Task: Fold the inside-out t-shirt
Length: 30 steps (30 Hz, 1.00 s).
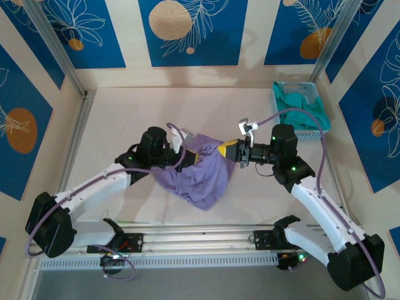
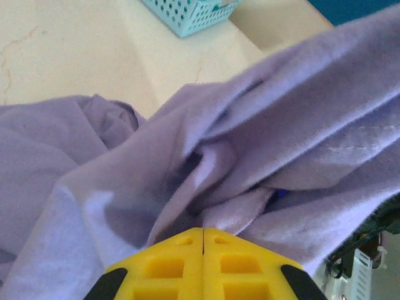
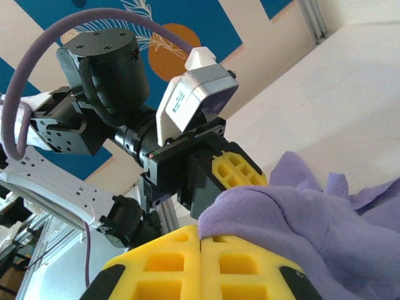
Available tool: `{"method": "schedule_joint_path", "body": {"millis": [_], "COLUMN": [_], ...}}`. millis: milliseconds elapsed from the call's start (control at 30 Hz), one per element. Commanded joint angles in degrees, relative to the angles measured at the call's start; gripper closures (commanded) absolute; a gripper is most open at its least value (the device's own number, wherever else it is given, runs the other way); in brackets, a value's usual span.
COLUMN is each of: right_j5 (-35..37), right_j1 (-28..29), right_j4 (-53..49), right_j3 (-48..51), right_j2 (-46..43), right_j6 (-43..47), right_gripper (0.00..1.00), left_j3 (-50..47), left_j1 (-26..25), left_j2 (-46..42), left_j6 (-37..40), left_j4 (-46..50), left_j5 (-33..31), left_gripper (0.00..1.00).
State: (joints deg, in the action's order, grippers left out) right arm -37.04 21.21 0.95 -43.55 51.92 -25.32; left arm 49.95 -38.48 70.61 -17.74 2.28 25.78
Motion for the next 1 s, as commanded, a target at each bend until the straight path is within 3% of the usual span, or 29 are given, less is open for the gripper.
{"method": "schedule_joint_path", "body": {"millis": [0,133,333,433,667,967], "right_j5": [2.1,7.3,13.4,19.9,37.6,54.3], "right_j1": [-0.4,0.0,4.9,8.3,15.0,23.7], "right_j4": [2.5,2.2,1.2,-2.5,-14.3,-16.4], "right_j3": [2.6,5.2,7.9,8.4,4.5,0.4], "right_j2": [-3.5,-5.7,-4.9,-3.7,-6.3,-5.4], "right_j6": [1.5,2.2,4.4,6.0,15.1,24.7], "right_gripper": [1.00,1.00,0.99,0.87,0.56,0.46], "left_j3": [-2.5,-6.8,-11.3,-12.5,-12.3,-11.1], "left_j1": [2.7,4.8,5.3,5.5,5.6,5.5], "left_j2": [-5.7,-12.0,-16.6,-17.8,-17.7,-17.6], "left_j6": [-6.0,-10.6,-9.8,-8.3,-1.7,1.0], "left_j4": [-9.6,-20.1,-29.4,-33.0,-29.8,-24.9], "left_j5": [2.6,4.9,9.0,11.2,15.1,15.7], "left_gripper": [1.00,1.00,1.00,1.00,1.00,1.00]}}
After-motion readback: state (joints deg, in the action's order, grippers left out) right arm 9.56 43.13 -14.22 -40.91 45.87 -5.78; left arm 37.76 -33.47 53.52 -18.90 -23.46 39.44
